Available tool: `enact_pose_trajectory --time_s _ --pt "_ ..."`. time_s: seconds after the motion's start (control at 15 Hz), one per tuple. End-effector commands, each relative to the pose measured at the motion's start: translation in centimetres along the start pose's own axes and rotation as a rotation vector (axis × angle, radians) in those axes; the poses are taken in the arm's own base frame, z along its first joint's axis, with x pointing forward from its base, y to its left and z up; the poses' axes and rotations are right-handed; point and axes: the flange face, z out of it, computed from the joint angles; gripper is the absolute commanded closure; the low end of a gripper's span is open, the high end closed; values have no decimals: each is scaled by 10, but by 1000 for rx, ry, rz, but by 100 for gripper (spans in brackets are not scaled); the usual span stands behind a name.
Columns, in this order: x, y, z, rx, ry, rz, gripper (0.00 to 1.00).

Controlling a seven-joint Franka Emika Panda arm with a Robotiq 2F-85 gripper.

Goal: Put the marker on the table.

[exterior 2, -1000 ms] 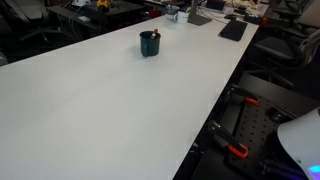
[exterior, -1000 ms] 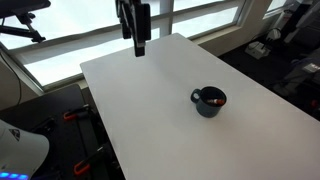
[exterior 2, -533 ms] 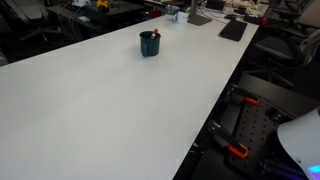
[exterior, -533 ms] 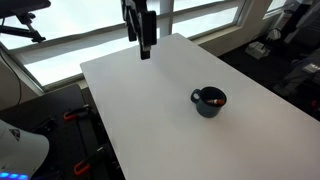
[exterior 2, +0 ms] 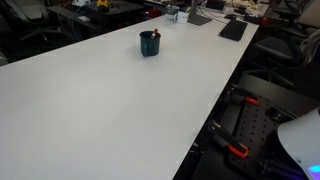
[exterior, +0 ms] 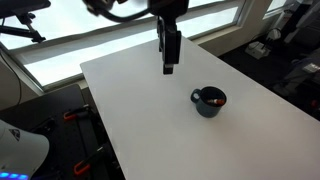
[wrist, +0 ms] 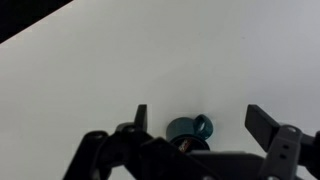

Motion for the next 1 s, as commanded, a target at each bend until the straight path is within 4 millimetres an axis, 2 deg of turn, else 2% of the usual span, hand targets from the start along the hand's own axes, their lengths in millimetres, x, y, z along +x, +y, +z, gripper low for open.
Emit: enact_pose_trajectory --time_s 0.0,0.13,0.47,0.53,0.67,0.8,0.93 --pt "39 14 18 4 18 162 0" --pt "57 20 31 -9 82 228 0" --pt "96 12 74 -82 181 272 0" --pt "79 17 63 -58 161 251 0" --pt "89 15 78 -73 159 260 0" --pt "94 14 82 -76 158 261 0" --pt "109 16 85 -89 176 289 0"
